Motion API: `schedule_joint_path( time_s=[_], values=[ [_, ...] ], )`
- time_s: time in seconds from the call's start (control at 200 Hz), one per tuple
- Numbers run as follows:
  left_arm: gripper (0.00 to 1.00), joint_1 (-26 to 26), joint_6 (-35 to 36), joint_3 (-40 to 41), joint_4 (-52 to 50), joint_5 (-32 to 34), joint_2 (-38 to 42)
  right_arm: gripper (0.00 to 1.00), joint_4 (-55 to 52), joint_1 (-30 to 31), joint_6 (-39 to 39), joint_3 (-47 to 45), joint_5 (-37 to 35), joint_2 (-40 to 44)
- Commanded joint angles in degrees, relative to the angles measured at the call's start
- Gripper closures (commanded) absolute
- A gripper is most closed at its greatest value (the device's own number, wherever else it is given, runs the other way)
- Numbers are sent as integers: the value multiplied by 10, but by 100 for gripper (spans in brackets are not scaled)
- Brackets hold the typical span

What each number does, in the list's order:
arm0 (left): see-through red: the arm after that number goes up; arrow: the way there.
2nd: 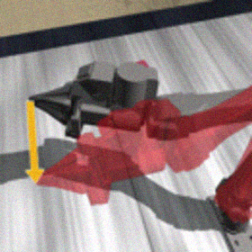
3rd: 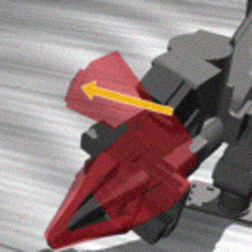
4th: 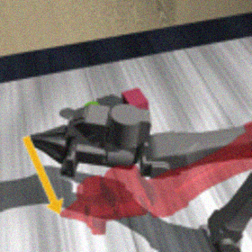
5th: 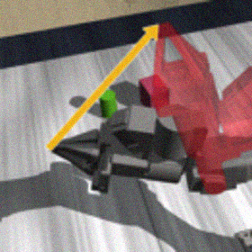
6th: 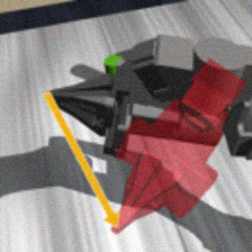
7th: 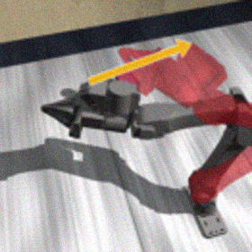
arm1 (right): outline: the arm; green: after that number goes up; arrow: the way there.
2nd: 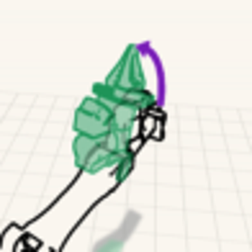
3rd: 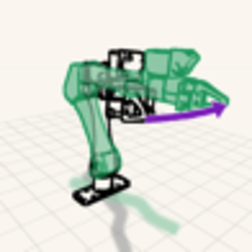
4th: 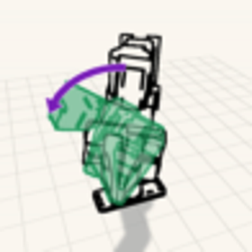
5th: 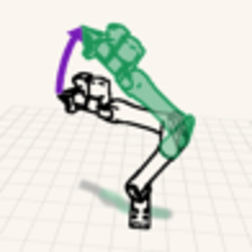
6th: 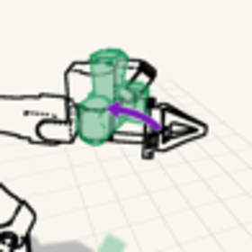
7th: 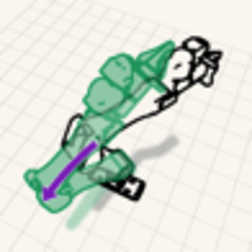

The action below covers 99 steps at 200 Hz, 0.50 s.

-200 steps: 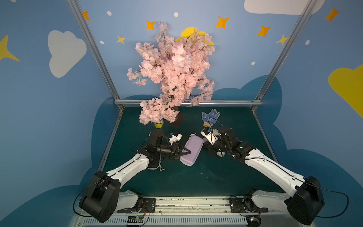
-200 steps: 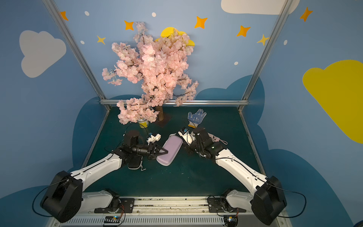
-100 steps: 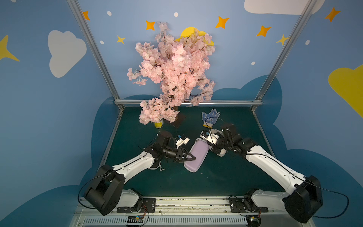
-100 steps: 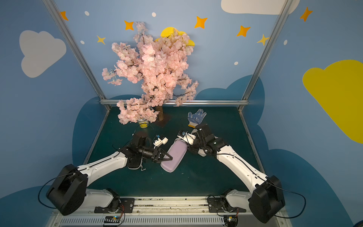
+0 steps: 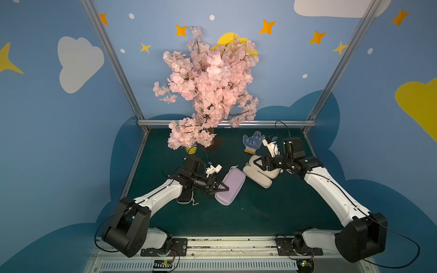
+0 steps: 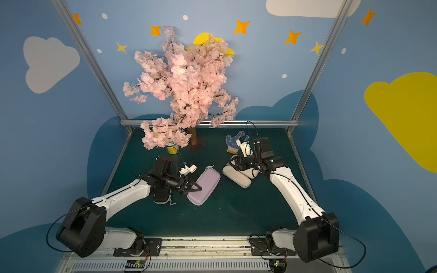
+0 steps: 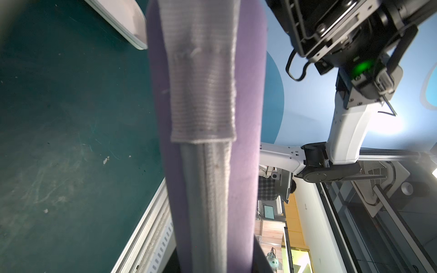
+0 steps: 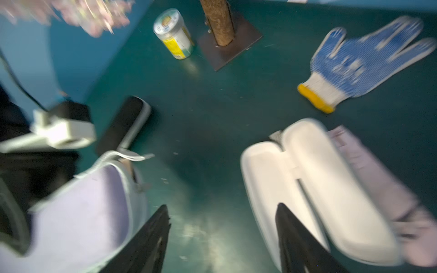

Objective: Put umbrellas into zippered umbrella sleeves
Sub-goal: Adjust the umbrella sleeve.

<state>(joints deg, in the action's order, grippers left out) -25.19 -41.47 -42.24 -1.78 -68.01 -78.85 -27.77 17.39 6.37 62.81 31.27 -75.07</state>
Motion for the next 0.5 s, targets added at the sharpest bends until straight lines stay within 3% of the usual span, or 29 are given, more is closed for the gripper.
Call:
schedule_joint_path(
  time_s=[0.0, 0.345, 0.491],
  values=[
    [97, -4, 37, -21, -10, -38, 6, 21, 47, 5, 170, -30, 253, -17],
    [96, -30, 26, -34, 25, -54, 8, 20, 40, 83, 143, -22, 333, -109],
    [94, -28, 27, -41, 28, -45, -2, 28, 68, 102, 150, -17, 375, -125]
  ],
)
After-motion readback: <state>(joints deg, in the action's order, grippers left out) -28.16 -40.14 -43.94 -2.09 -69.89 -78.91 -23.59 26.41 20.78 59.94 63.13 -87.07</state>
